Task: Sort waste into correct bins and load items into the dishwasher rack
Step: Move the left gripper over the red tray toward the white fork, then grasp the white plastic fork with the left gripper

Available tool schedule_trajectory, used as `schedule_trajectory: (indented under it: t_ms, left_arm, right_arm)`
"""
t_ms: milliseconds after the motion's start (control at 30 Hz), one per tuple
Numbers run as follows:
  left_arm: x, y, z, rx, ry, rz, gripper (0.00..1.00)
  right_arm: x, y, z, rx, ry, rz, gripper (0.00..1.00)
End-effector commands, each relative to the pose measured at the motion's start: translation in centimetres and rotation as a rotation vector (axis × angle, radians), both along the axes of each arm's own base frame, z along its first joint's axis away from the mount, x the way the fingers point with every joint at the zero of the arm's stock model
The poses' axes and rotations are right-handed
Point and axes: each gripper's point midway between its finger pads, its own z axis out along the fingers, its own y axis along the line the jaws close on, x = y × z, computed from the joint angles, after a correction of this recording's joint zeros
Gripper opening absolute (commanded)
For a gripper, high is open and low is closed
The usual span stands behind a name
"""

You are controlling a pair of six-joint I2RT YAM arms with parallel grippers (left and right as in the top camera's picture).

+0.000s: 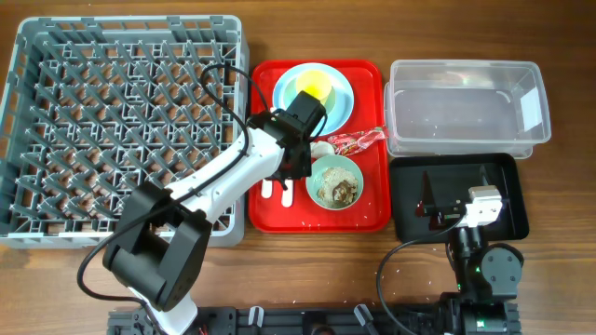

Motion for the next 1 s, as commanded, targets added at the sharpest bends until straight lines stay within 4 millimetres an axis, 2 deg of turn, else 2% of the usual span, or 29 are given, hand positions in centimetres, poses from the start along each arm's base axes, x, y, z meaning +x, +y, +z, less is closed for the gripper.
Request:
schedule_trajectory:
  t_ms: [0, 100, 133, 200, 267, 333, 467, 533, 633, 967]
  left_arm:
    - [-0.3, 0.0, -0.4, 0.005, 0.009, -0.001, 0.17]
    - [0.6, -0.3, -0.3, -0.005, -0.029, 0.001, 0.15]
    - [1.0, -0.6, -0.2, -0.014, -0.045, 0.002, 0.24]
    - [1.2, -0.6, -0.1, -0.018, -0.053, 0.002, 0.25]
    - [1.9, -0.5, 0.1, -0.008, -0.090, 0.008, 0.13]
    - [1.9, -0.5, 0.0, -0.006, -0.088, 0.008, 0.12]
    - [2.4, -0.5, 0.1, -0.002, -0.110, 0.013, 0.16]
    - [2.6, -0.6, -0.6, 0.004, -0.105, 0.013, 0.17]
    - [2.2, -0.4, -3.1, 0.035, -0.057, 0.028, 0.17]
    - [2.2, -0.4, -5.4, 0.057, -0.027, 0.028, 0.17]
  right_arm:
    - [0.0, -0.1, 0.1, 0.000, -0.006, -0.005, 1.00]
    - [0.0, -0.1, 0.1, 0.001, -0.006, -0.005, 1.00]
    - [0.0, -0.1, 0.1, 0.000, -0.006, -0.005, 1.00]
    - [0.0, -0.1, 0.1, 0.000, -0.006, -0.005, 1.00]
    - [0.0, -0.1, 0.1, 0.000, -0.006, -0.005, 1.00]
    - [0.0, -0.1, 0.1, 0.000, -0.006, -0.005, 1.00]
    - [0.0, -0.1, 0.1, 0.000, -0.006, -0.005, 1.00]
    - [0.0, -0.1, 0.1, 0.000, -0.006, -0.005, 1.00]
    - [0.0, -0.1, 0.1, 0.000, -0.006, -0.005, 1.00]
    - [0.0, -0.1, 0.1, 0.000, -0.006, -0.005, 1.00]
